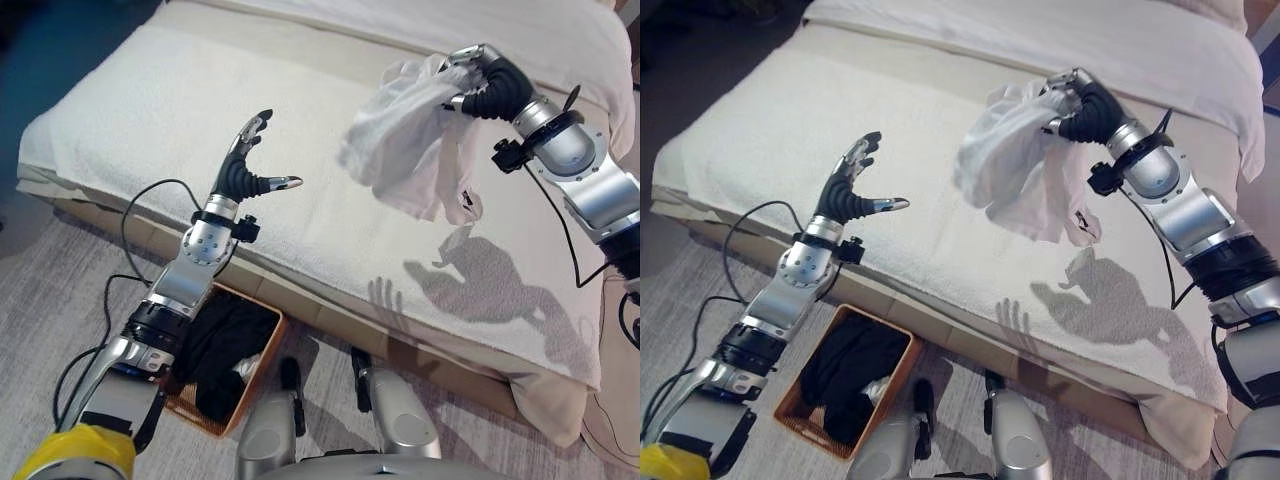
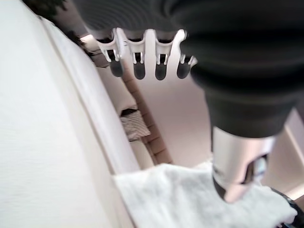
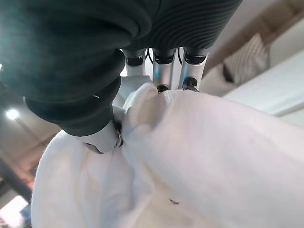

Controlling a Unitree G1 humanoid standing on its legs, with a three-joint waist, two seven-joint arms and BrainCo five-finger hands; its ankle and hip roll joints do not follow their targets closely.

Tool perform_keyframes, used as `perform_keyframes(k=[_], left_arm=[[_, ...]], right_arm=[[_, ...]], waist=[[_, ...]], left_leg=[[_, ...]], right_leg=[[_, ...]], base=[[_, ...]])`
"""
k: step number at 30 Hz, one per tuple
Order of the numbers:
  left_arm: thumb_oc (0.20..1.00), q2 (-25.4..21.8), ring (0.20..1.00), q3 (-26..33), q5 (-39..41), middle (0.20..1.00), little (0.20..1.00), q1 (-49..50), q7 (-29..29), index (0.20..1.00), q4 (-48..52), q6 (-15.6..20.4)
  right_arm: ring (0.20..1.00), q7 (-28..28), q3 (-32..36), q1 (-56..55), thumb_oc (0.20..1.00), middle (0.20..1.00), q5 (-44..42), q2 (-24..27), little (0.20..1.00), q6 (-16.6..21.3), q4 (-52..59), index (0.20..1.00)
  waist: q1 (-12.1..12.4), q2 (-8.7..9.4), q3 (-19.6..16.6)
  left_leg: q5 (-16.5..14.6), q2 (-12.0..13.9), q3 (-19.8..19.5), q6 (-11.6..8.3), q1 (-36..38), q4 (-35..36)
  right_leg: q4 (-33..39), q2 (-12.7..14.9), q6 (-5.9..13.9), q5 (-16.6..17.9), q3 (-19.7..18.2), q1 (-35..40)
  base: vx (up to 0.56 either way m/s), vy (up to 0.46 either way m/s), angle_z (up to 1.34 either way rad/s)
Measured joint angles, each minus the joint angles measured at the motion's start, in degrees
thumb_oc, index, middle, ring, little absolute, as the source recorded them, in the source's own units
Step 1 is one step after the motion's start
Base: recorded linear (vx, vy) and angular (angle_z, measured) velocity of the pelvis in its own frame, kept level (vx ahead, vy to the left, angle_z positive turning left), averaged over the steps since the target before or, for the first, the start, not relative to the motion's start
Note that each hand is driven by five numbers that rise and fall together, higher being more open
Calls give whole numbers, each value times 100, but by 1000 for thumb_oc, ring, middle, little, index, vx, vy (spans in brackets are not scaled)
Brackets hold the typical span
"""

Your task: Pick up clothes into the bucket

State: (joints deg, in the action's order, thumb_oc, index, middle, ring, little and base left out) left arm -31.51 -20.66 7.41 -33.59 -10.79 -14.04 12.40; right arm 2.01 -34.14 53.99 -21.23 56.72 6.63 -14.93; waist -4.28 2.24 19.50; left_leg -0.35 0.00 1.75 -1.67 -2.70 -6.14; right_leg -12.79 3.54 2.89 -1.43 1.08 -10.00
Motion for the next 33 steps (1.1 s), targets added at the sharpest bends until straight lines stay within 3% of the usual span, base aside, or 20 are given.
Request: perform_keyframes(k=[4, 9, 14, 22, 28, 29, 30, 31, 32, 33], left_arm=[[1000, 256, 1000, -320, 8, 1000, 1000, -57, 100, 1000, 3, -55], [1000, 345, 1000, -1152, 292, 1000, 1000, -294, 694, 1000, 68, -187], [1000, 552, 1000, -1760, 1472, 1000, 1000, -579, 1162, 1000, 167, -269], [1000, 292, 1000, -2740, 3423, 1000, 1000, -864, 1718, 1000, 266, -711], [1000, 163, 1000, -2985, 3658, 1000, 1000, -917, 1827, 1000, 390, -832], [416, 215, 416, -2983, 3650, 416, 416, -916, 1822, 416, 355, -833], [275, 252, 275, -2982, 3643, 275, 275, -911, 1815, 275, 350, -833], [200, 328, 200, -2964, 3622, 200, 200, -906, 1799, 200, 312, -834], [200, 339, 200, -2962, 3618, 200, 200, -902, 1795, 200, 305, -834], [200, 404, 200, -2891, 3624, 200, 200, -813, 1796, 200, 306, -834]], right_arm=[[200, 297, -18, -267, 200, 200, -332, -80, 200, -64, 400, 200], [200, 536, -24, -327, 200, 200, -733, -432, 200, -71, 693, 200], [200, 639, -197, -326, 200, 200, -995, -609, 200, -86, 819, 200], [200, 754, -635, -331, 200, 200, -1230, -626, 200, -235, 807, 200], [200, 802, -727, -357, 200, 200, -1430, -611, 200, -245, 815, 200], [200, 803, -726, -376, 200, 200, -1449, -598, 200, -246, 827, 200], [200, 806, -723, -388, 200, 200, -1454, -594, 200, -248, 828, 200], [200, 806, -708, -440, 200, 200, -1559, -560, 200, -249, 847, 200], [200, 804, -707, -469, 200, 200, -1587, -524, 200, -250, 879, 200], [379, 803, -698, -556, 379, 379, -1624, -405, 379, -248, 1049, 379]], waist=[[-106, -30, -244], [-132, -39, -620], [-136, -54, -856], [-189, -191, -1086], [-252, -260, -1212], [-254, -268, -1236], [-254, -273, -1247], [-253, -278, -1259], [-251, -282, -1262], [-250, -294, -1274]], left_leg=[[11, 4, -49, -10, 240, 178], [10, 8, -39, -11, 419, 298], [9, 2, -43, -11, 517, 350], [9, -6, -70, -11, 615, 378], [13, -12, -101, -5, 616, 377], [13, -11, -110, -5, 616, 376], [14, -11, -119, -5, 615, 376], [16, -12, -142, -3, 617, 376], [17, -12, -154, -2, 617, 376], [17, -12, -173, -2, 619, 376]], right_leg=[[234, 14, 3, -2, 118, 317], [415, 7, 10, 1, 121, 521], [499, 12, 17, 5, 128, 641], [577, 28, 37, -7, 166, 778], [562, 35, 28, 0, 194, 786], [561, 35, 26, 1, 201, 790], [560, 35, 27, 1, 213, 792], [562, 39, 26, 0, 238, 804], [562, 40, 26, 0, 248, 808], [563, 41, 25, -8, 262, 818]], base=[[62, -11, 12], [60, -10, 1], [47, -6, 1], [27, -4, 2], [3, 0, 1], [0, 0, 0], [1, -7, 7], [5, -3, 8], [6, -4, 10], [0, -3, 5]])
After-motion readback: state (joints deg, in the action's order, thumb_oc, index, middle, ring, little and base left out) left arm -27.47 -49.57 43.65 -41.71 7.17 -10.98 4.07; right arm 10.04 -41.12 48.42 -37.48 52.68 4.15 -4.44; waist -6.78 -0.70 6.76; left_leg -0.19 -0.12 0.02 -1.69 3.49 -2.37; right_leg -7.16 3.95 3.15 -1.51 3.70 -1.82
